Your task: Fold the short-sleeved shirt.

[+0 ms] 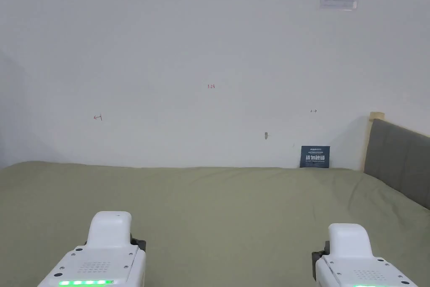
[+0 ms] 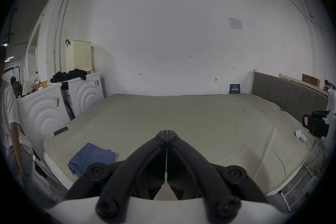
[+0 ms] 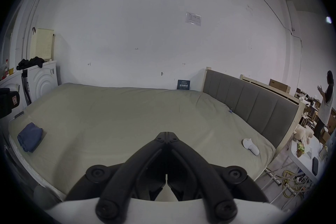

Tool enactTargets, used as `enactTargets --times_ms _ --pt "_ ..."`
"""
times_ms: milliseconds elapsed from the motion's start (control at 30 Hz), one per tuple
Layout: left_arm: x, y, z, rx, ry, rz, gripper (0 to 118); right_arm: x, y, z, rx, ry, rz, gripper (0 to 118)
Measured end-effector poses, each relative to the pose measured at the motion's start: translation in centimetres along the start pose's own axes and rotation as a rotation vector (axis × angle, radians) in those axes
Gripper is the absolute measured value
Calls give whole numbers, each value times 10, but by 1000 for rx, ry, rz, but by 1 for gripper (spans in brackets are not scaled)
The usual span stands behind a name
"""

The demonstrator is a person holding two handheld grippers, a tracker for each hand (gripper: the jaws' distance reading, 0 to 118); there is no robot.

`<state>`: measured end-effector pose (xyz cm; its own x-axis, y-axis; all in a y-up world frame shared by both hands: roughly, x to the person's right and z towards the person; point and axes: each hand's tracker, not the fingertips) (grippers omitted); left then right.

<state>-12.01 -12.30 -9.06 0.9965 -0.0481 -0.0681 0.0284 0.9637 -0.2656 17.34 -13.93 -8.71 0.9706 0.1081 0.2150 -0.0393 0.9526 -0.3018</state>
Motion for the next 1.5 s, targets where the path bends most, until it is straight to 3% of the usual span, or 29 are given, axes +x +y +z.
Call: enactTargets --times_ms 1267,1300,1333,1367,1400,1433,1500 --pt "-5 6 -2 -18 -15 29 4 0 9 2 -7 37 -7 4" --pt "-5 8 -1 -15 -18 26 12 0 10 2 -8 46 -4 18" --pt "-5 11 0 -13 -24 21 31 0 12 2 -18 60 4 63" --pt "-5 13 2 -10 -26 17 55 -1 13 0 -37 75 4 96" --pt "-5 15 1 -14 -31 14 80 -1 13 -1 -36 77 0 111" --pt "-6 16 0 -20 -48 14 101 -1 12 0 -10 86 -15 118" --pt "-7 17 -1 -24 -57 17 110 1 14 6 64 71 -51 118"
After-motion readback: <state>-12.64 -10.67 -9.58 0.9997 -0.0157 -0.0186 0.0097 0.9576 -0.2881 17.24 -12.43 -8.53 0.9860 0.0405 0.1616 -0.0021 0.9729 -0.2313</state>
